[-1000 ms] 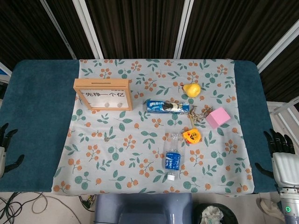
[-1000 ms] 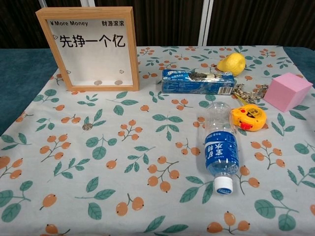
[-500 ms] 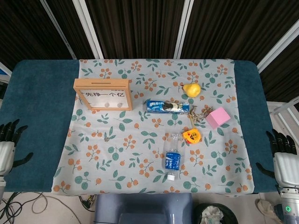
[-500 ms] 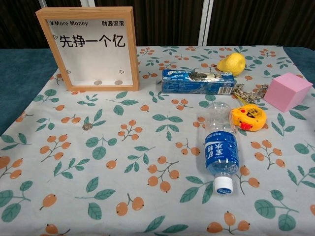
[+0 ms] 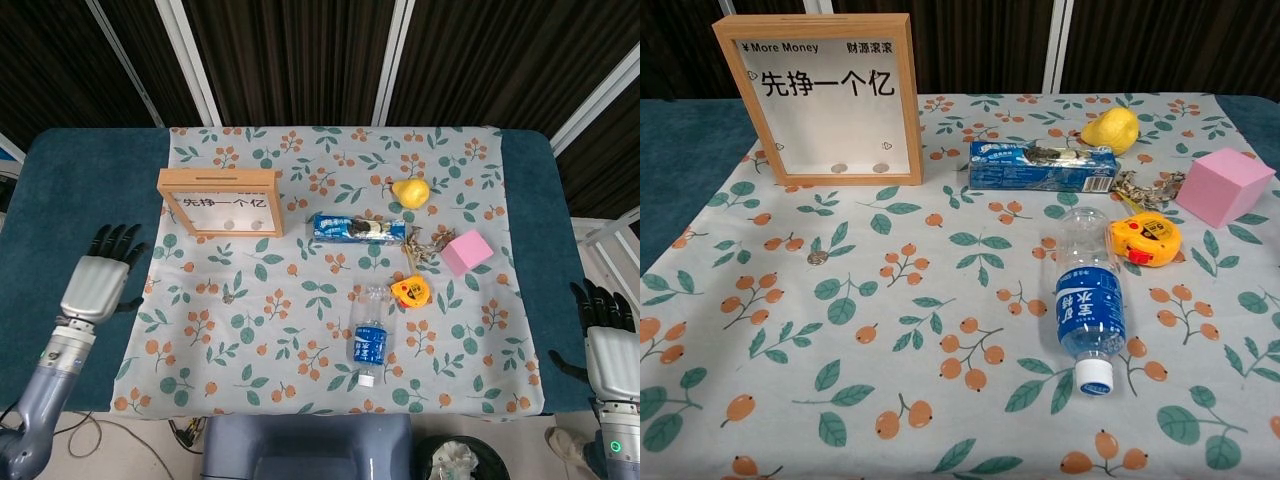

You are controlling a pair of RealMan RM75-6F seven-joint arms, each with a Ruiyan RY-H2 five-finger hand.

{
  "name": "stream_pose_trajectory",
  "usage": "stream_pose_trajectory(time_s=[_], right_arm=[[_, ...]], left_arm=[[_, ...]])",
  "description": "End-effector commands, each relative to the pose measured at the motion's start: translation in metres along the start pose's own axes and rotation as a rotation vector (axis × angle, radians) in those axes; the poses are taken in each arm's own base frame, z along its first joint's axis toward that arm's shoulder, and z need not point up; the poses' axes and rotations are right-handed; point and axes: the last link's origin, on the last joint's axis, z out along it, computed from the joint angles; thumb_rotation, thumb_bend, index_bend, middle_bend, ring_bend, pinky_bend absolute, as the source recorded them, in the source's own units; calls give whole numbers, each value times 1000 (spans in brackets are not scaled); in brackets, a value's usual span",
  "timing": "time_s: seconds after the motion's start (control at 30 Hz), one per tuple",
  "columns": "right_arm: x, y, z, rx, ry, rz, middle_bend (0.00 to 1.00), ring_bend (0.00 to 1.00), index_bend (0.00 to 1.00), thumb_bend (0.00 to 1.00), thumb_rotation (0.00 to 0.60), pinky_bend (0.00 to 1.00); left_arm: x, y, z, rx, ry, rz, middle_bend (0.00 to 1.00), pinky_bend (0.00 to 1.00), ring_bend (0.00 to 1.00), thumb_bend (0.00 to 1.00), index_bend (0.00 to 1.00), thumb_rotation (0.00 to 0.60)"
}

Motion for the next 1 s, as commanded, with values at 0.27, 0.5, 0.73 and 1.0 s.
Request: stream_pose_trajectory(time_s=[0.27, 0.5, 0.73, 1.0], right_arm=[[3, 3, 0, -17, 7, 7, 2, 0, 7, 238, 600, 0], [5, 6, 1, -31, 15, 14, 2, 0, 7, 237, 600, 0], [4, 7, 1, -37, 15, 10, 2, 0, 6, 237, 600, 0], [3, 7, 2, -46, 15, 11, 2, 0, 7, 237, 600, 0]], left_arm=[[-26, 56, 35, -83, -81, -21, 51, 47, 0, 97, 238, 600], [-39, 79, 54, -94, -108, -26, 49, 45, 0, 96, 238, 600], [-48, 92, 67, -113, -146, 6, 47, 41, 0, 96, 239, 600], [-59, 99, 73, -130, -166, 32, 47, 40, 0, 98, 238, 600]])
